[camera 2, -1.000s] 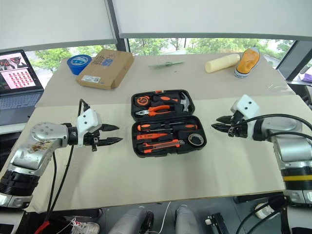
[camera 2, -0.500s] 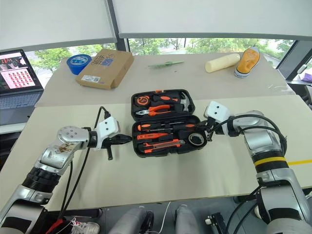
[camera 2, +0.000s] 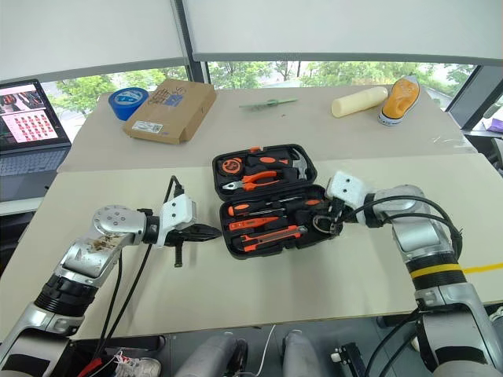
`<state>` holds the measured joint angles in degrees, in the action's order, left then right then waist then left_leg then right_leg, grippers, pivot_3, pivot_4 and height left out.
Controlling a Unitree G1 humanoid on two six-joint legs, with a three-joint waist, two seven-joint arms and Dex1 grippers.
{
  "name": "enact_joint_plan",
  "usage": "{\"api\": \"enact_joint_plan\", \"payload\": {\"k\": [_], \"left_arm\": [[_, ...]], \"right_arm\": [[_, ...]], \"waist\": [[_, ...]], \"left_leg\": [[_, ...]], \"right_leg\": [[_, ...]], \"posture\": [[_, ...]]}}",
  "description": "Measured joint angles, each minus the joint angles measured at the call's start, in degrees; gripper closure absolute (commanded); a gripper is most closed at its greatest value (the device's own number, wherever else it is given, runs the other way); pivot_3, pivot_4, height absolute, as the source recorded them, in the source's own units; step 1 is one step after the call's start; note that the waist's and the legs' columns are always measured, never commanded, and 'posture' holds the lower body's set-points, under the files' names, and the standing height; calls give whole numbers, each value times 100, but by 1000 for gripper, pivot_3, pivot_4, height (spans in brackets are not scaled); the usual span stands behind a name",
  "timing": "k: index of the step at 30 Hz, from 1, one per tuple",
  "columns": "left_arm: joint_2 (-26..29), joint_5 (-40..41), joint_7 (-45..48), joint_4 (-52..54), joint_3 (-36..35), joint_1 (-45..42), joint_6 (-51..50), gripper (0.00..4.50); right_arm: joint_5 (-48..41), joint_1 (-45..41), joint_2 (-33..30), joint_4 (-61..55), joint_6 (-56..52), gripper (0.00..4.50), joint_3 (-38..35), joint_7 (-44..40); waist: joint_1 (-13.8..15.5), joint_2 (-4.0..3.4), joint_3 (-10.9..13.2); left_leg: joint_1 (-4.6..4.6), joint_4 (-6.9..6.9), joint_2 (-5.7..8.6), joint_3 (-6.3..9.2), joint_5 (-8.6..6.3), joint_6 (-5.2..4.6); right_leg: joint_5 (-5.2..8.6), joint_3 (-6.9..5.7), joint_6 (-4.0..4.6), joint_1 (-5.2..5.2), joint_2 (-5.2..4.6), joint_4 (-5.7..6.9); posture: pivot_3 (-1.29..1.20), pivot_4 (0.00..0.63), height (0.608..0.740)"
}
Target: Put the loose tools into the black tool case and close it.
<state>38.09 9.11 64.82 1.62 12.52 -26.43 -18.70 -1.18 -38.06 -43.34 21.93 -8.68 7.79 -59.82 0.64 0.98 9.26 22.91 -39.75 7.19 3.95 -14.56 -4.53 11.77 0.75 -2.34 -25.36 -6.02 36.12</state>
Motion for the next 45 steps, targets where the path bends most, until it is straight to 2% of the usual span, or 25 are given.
{"api": "enact_joint_plan", "payload": {"k": [5,8,12,15,23,36,41,45], "left_arm": [[20,1,0,-15,-2,-6,-2,4462],[13,-2,-11,-24,-7,-30,-14,4462],[-17,0,-6,-31,-7,-34,-16,4462],[-31,28,67,-25,-11,-44,-27,4462],[304,252,549,218,-109,216,-111,4462],[535,339,903,818,-23,947,106,4462],[683,323,816,861,-33,1102,114,4462],[1095,490,967,727,-345,1098,8,4462]], "right_arm": [[278,-429,-347,1232,360,4500,-139,392],[375,-392,-252,1640,574,4500,-104,412],[432,-310,20,1633,618,4500,7,312],[361,-103,113,1151,565,4500,30,104],[6,940,-358,-514,97,4500,-96,-518],[-464,2419,-545,-2832,-814,4500,-440,-461],[-465,2816,-623,-3106,-853,4500,-519,-312],[-407,2800,-783,-2815,-828,4500,-654,-117]], "waist": [[0,0,0],[-35,0,0],[-89,-1,1],[-78,-1,1],[-79,-2,1],[-45,-4,1],[-34,-4,1],[-11,-4,2]], "left_leg": [[0,5,-2,0,0,0],[0,5,-3,0,1,-1],[1,5,-4,0,2,0],[5,3,-3,1,2,0],[11,7,-5,0,0,-2],[2,7,-8,0,-8,4],[-2,7,-8,0,-8,4],[-6,4,-7,0,-9,5]], "right_leg": [[0,-1,0,0,-1,-3],[0,3,0,0,-9,-2],[0,4,0,-2,-9,0],[0,0,0,-3,-5,0],[0,2,0,-15,-5,0],[0,5,0,-5,-10,-1],[1,3,0,0,-7,-2],[1,1,0,4,-4,-2]], "posture": [[0,150,735],[0,150,735],[0,150,735],[0,150,735],[0,150,735],[0,150,735],[0,150,735],[0,150,735]]}}
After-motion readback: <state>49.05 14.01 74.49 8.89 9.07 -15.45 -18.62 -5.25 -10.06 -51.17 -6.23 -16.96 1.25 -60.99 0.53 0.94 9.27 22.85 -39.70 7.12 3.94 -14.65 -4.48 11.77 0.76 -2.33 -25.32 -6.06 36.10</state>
